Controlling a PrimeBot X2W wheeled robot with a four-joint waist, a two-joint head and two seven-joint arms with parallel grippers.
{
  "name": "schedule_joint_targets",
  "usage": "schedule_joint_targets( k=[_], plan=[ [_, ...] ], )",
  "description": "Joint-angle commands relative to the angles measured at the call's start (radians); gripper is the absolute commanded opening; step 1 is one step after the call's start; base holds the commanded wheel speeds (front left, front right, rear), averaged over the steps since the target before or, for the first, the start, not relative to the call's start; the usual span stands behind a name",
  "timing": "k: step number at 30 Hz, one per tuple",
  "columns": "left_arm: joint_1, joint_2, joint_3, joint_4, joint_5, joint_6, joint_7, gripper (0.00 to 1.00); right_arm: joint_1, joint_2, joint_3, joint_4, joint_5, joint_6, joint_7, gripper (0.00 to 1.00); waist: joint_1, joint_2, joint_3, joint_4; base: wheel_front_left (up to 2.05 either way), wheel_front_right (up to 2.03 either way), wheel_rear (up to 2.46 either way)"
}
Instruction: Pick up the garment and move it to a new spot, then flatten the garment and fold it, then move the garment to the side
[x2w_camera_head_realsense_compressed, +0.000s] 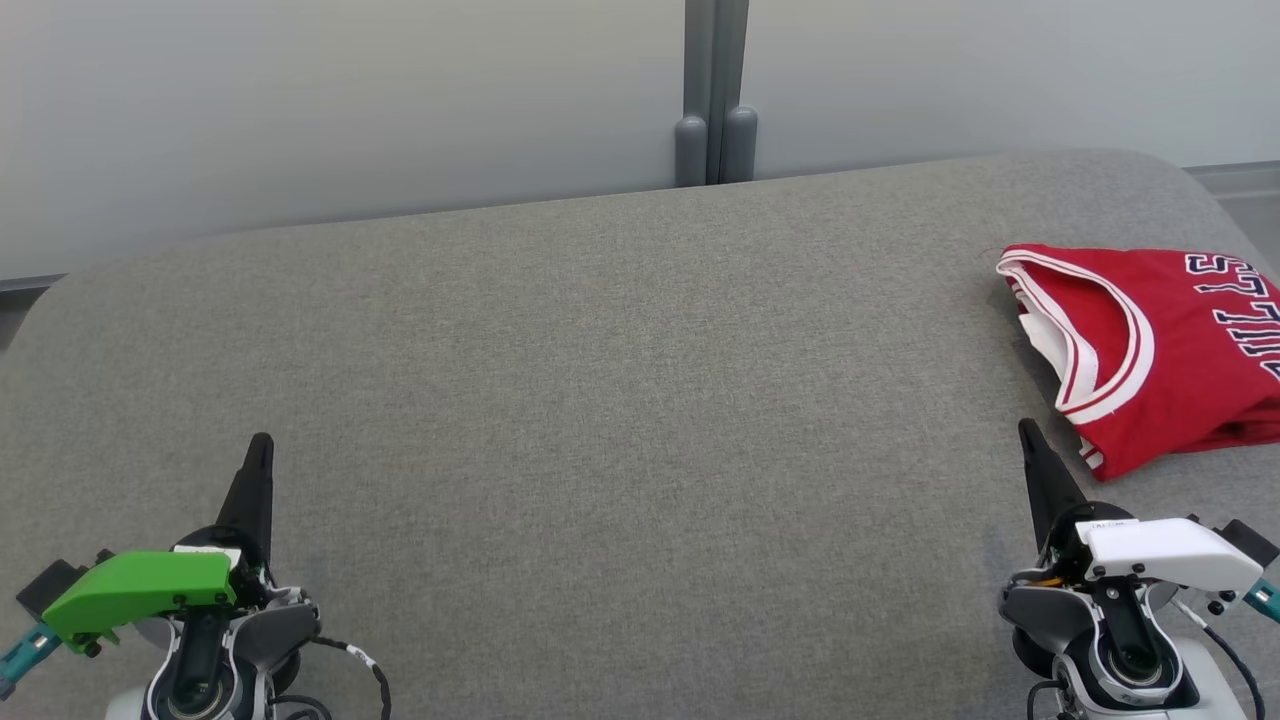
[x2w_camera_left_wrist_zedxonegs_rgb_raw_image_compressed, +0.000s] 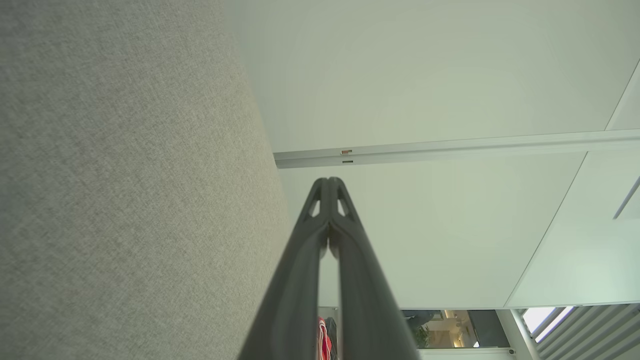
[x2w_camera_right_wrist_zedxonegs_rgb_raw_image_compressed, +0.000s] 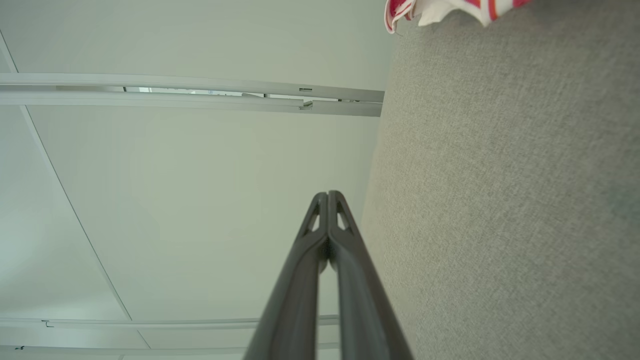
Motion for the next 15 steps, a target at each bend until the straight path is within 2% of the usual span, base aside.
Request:
schedule_joint_targets(
  k=[1,15],
  plan=[
    [-0.02,0.001,0.007,0.0,-0.019,-0.009,0.006,0.0,-0.009,-0.006,-0.004,0.001,0.016,0.001,0.007,0.0,0.0,0.0,0.0,0.0,0.0,0.0,0.0],
    [-0.028,-0.004,0.024,0.006,-0.069,-0.019,0.026,0.0,-0.014,-0.006,-0.01,0.007,0.082,0.001,0.018,0.0,0.0,0.0,0.002,-0.002,0.0,0.0,0.0]
  ],
)
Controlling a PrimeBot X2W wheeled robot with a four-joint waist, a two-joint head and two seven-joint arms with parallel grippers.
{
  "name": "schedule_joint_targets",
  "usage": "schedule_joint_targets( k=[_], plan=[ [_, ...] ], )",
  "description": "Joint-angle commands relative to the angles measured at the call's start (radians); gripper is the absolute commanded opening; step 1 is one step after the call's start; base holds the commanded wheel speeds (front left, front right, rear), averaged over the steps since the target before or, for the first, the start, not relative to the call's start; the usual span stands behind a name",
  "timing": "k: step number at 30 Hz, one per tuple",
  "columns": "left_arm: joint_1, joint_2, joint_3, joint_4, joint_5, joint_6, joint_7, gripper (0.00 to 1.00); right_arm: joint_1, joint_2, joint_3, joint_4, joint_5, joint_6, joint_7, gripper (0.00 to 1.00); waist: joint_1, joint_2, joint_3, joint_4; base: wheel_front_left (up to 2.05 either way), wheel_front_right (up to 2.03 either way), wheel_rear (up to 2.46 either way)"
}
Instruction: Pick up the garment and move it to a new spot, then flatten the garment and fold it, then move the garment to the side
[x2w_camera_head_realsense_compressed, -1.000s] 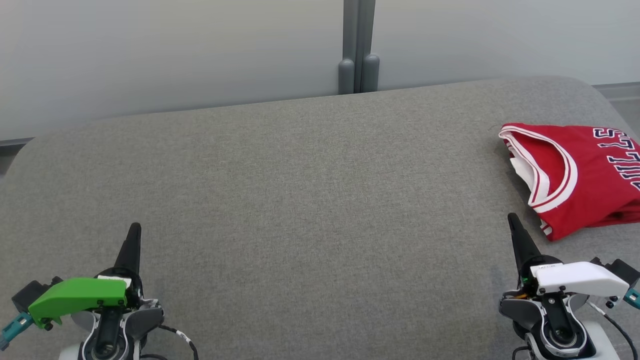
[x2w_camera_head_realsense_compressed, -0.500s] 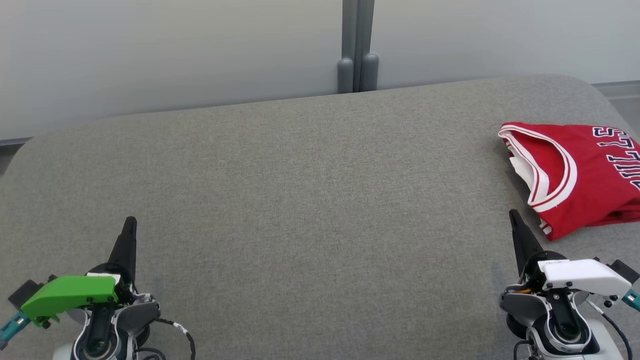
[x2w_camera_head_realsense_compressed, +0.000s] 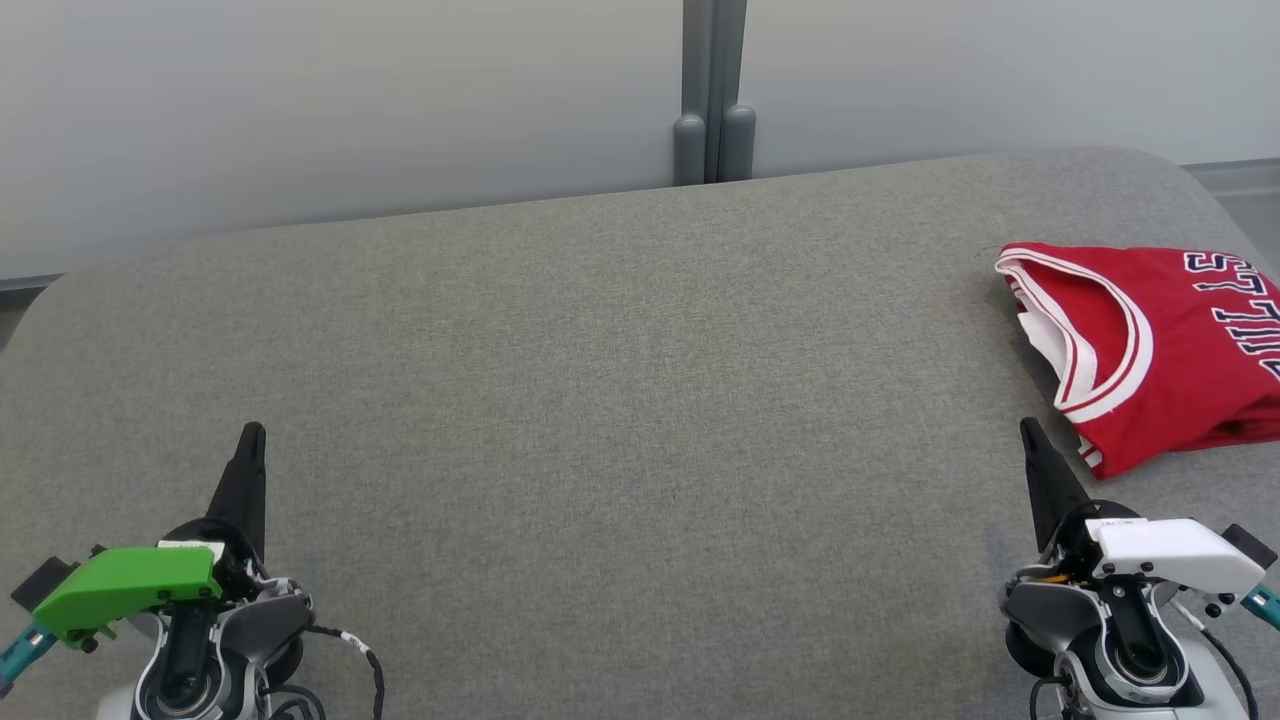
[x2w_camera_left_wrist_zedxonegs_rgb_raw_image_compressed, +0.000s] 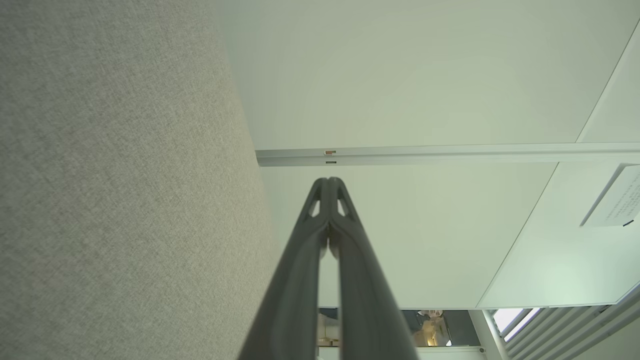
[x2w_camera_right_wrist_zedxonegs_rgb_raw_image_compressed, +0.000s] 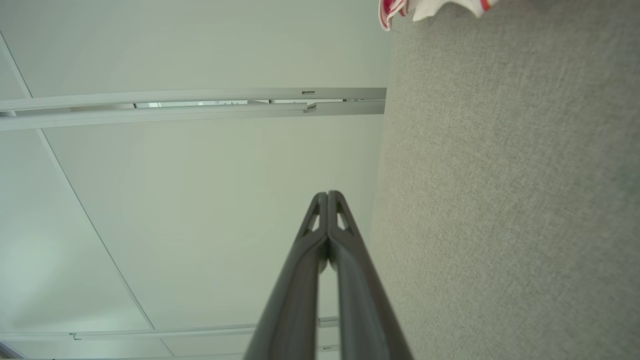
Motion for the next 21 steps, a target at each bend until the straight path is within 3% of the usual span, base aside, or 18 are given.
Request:
schedule_joint_targets(
  k=[1,21],
  plan=[
    [-0.013,0.0,0.001,0.002,-0.008,-0.006,0.0,0.0,-0.009,-0.005,-0.003,0.002,0.007,0.0,0.004,0.0,0.0,0.0,0.0,0.0,0.0,0.0,0.0],
    [-0.013,0.0,0.001,0.002,-0.008,-0.006,0.0,0.0,-0.009,-0.005,-0.004,0.002,0.006,0.0,0.005,0.0,0.0,0.0,0.0,0.0,0.0,0.0,0.0]
  ],
)
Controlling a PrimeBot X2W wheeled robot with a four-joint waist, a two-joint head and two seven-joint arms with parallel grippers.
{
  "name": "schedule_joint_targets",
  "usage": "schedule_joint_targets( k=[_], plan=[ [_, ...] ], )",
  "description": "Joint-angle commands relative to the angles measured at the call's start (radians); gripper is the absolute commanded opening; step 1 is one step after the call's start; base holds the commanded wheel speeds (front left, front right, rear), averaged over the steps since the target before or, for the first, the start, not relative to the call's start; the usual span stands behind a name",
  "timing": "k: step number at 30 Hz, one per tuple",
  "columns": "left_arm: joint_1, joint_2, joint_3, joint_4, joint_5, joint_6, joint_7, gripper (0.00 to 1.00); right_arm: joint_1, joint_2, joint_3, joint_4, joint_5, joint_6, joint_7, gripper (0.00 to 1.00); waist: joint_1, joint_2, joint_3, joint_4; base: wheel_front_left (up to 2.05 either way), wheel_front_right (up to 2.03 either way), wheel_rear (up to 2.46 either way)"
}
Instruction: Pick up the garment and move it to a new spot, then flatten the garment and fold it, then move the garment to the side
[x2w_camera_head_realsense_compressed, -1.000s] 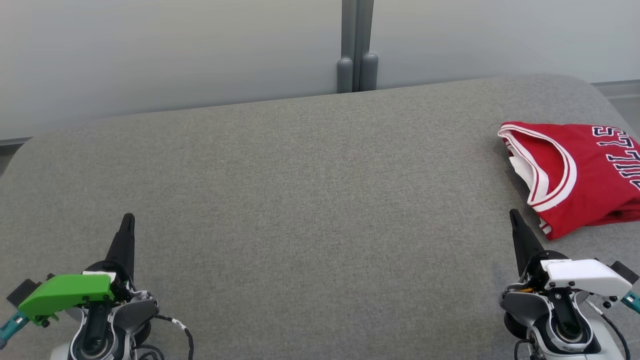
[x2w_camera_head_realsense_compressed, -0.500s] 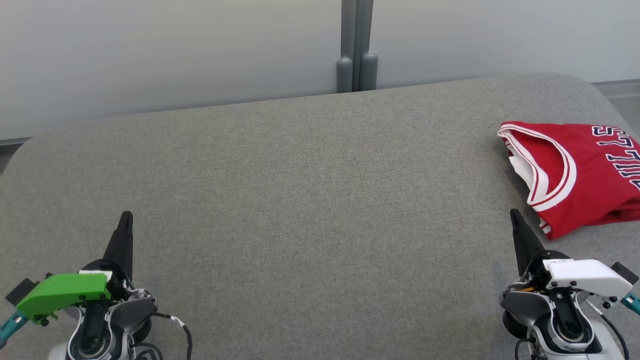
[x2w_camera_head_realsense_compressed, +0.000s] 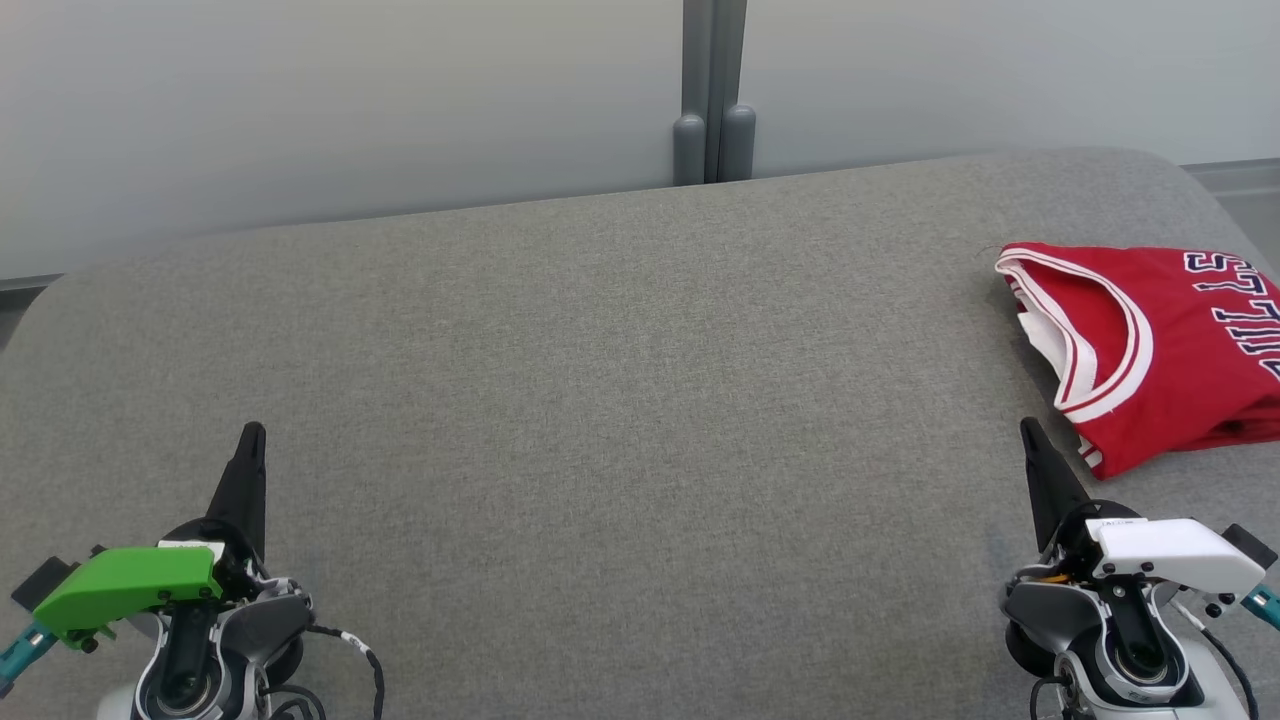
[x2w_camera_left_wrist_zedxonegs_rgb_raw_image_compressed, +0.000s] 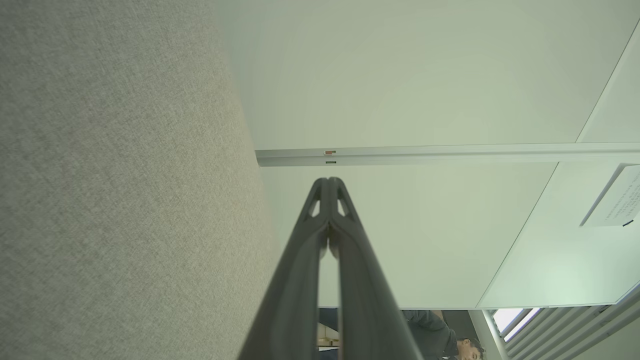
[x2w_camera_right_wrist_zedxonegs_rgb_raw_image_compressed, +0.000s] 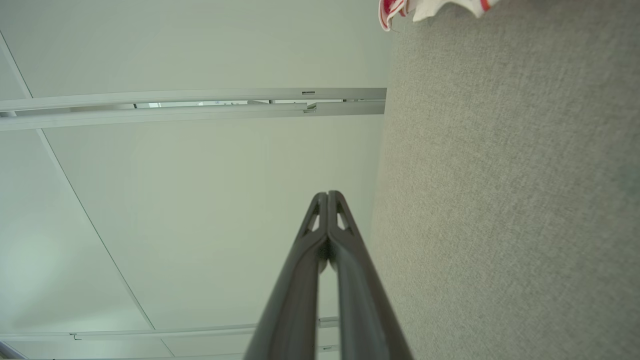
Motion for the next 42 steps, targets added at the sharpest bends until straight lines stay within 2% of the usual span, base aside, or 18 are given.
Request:
schedule_joint_targets(
  k=[1,42],
  plan=[
    [-0.013,0.001,0.001,0.002,-0.008,-0.006,0.0,0.0,-0.009,-0.005,-0.003,0.002,0.006,0.001,0.005,0.0,0.0,0.0,0.0,0.0,0.0,0.0,0.0],
    [-0.013,0.001,0.0,0.002,-0.008,-0.006,0.0,0.0,-0.009,-0.004,-0.004,0.002,0.005,0.001,0.005,0.0,0.0,0.0,0.0,0.0,0.0,0.0,0.0]
  ],
)
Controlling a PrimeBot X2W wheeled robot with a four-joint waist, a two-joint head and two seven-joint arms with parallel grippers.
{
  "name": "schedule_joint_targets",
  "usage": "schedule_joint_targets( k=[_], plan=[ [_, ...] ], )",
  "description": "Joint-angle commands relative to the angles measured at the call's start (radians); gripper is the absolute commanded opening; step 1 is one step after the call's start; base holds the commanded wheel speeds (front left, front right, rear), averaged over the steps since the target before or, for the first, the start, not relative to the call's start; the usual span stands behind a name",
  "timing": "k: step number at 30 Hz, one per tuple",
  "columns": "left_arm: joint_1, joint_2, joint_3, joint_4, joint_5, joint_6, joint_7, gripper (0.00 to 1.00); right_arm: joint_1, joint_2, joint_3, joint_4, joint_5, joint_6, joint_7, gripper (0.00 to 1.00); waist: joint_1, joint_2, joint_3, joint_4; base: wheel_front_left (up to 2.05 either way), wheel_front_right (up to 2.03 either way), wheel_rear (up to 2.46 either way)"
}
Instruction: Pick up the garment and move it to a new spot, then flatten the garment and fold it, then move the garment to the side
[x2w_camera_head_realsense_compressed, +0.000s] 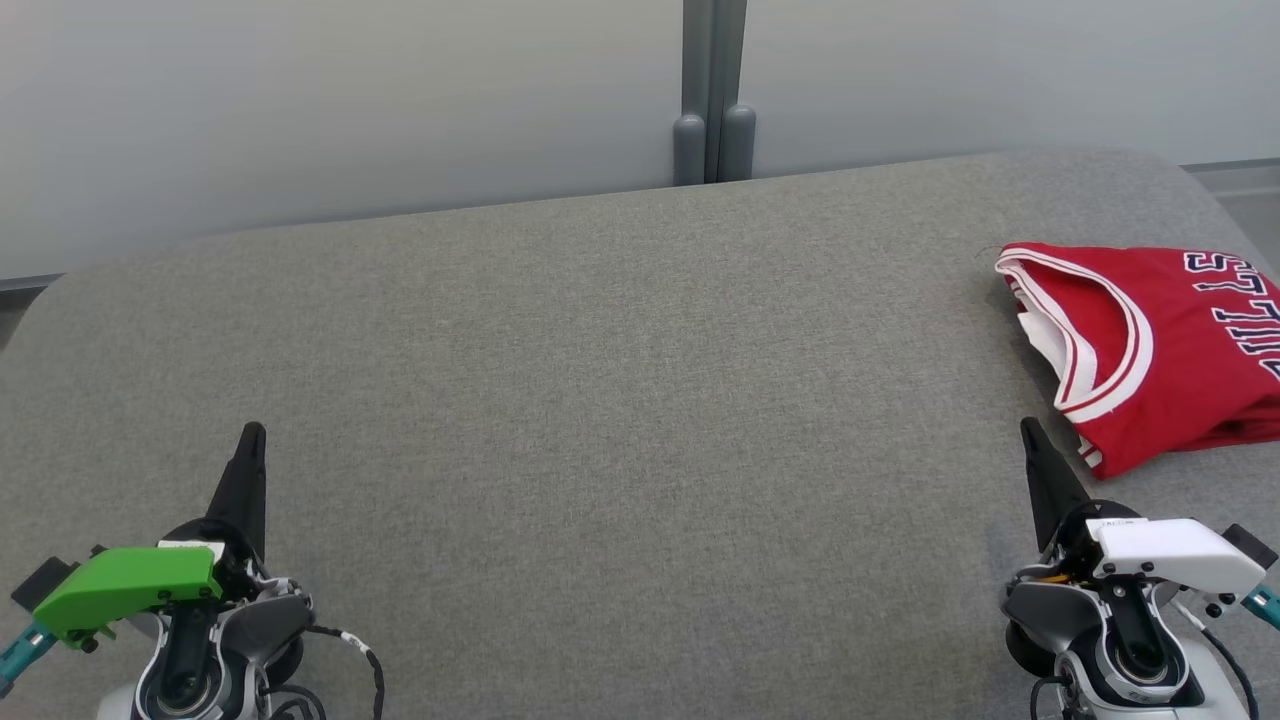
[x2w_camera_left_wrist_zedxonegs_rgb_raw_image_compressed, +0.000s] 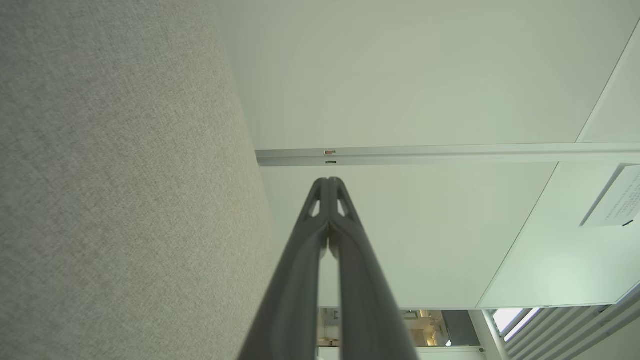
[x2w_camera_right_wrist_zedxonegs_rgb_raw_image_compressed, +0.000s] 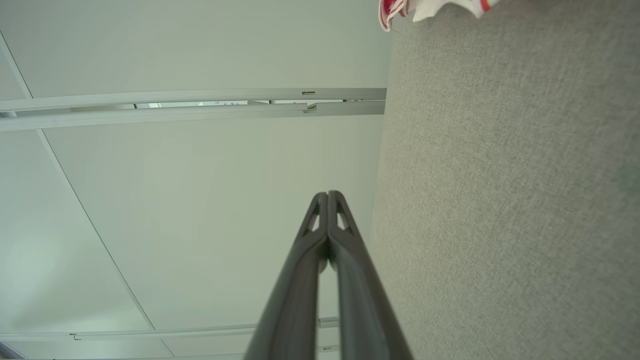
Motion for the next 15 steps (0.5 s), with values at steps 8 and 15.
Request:
schedule_joint_targets(
  k=[8,15],
  plan=[
    [-0.013,0.001,0.0,0.002,-0.008,-0.006,0.0,0.0,-0.009,-0.004,-0.003,0.002,0.005,0.0,0.005,0.0,0.0,0.0,0.0,0.0,0.0,0.0,0.0],
    [-0.013,0.001,0.0,0.002,-0.008,-0.006,0.0,0.0,-0.009,-0.004,-0.003,0.002,0.005,0.001,0.005,0.0,0.0,0.0,0.0,0.0,0.0,0.0,0.0]
  ],
)
